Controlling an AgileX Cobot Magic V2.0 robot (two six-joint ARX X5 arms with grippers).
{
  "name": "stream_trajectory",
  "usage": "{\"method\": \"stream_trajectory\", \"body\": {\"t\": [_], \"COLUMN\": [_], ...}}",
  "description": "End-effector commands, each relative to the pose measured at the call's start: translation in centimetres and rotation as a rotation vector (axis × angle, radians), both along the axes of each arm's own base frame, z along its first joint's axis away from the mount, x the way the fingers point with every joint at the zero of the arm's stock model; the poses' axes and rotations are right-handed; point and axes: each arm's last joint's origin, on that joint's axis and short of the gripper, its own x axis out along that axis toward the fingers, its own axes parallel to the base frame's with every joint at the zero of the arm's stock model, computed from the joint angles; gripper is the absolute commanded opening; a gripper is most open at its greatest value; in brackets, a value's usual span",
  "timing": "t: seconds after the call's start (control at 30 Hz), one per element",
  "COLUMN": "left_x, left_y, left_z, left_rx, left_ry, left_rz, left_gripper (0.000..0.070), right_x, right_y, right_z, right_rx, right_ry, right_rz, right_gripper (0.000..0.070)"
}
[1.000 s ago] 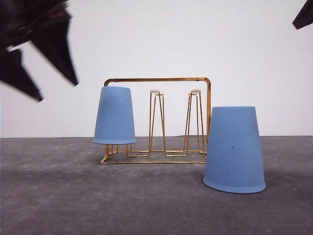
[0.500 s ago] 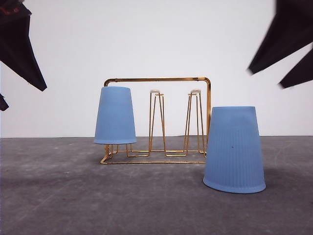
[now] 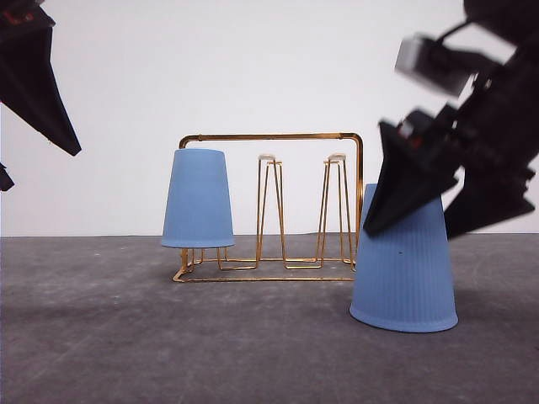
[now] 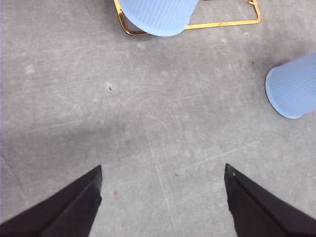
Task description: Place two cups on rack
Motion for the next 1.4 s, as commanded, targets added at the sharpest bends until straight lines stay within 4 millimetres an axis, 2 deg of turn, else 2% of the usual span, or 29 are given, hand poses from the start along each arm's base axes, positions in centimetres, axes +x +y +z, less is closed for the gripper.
{"method": "stream_trajectory", "body": {"t": [0.0,0.07,0.17,0.27,0.4,0.5,0.67,0.87,1.0,1.17,1.37], "left_x": [0.1,0.1,0.1,0.2,0.3,0.3,0.3,0.3,0.3,0.3,0.3], "left_y": [-0.1,-0.1,-0.1,-0.1,-0.2,-0.2,-0.2,-0.2,-0.2,-0.2,-0.2], "left_z": [0.2,0.2,0.2,0.2,0.3,0.3,0.3,0.3,0.3,0.3,0.3], "left_rx": [-0.011,-0.011,-0.012,-0.013,-0.018,-0.019,-0.018,-0.018,-0.018,-0.018,-0.018], "left_ry": [-0.002,-0.003,-0.004,-0.007,-0.020,-0.024,-0.024,-0.024,-0.025,-0.025,-0.025], "left_rz": [0.001,0.001,0.001,0.001,0.001,0.001,0.000,0.000,-0.001,0.000,0.000], "left_gripper": [0.0457,0.0457,0.0457,0.0457,0.0457,0.0457,0.0457,0.0457,0.0457,0.0457,0.0457], "right_x": [0.5,0.8,0.9,0.9,1.0,1.4,2.2,3.1,4.1,6.1,9.3], "right_y": [0.5,0.6,0.8,0.8,0.8,0.9,1.3,1.5,1.5,2.0,3.2], "right_z": [0.0,-0.4,-0.7,-0.7,0.6,2.9,8.4,14.7,16.9,16.7,13.2], "right_rx": [0.017,0.015,0.013,0.014,-0.010,-0.038,-0.047,-0.012,0.034,0.063,0.029], "right_ry": [0.002,0.007,0.013,0.015,0.068,0.123,0.130,-0.025,-0.124,-0.179,-0.133], "right_rz": [-0.006,-0.005,-0.002,-0.001,-0.008,-0.010,-0.015,-0.049,-0.067,-0.083,-0.078], "right_gripper": [0.0612,0.0565,0.0444,0.0365,0.0360,0.0360,0.0360,0.0360,0.0360,0.0360,0.0360]}}
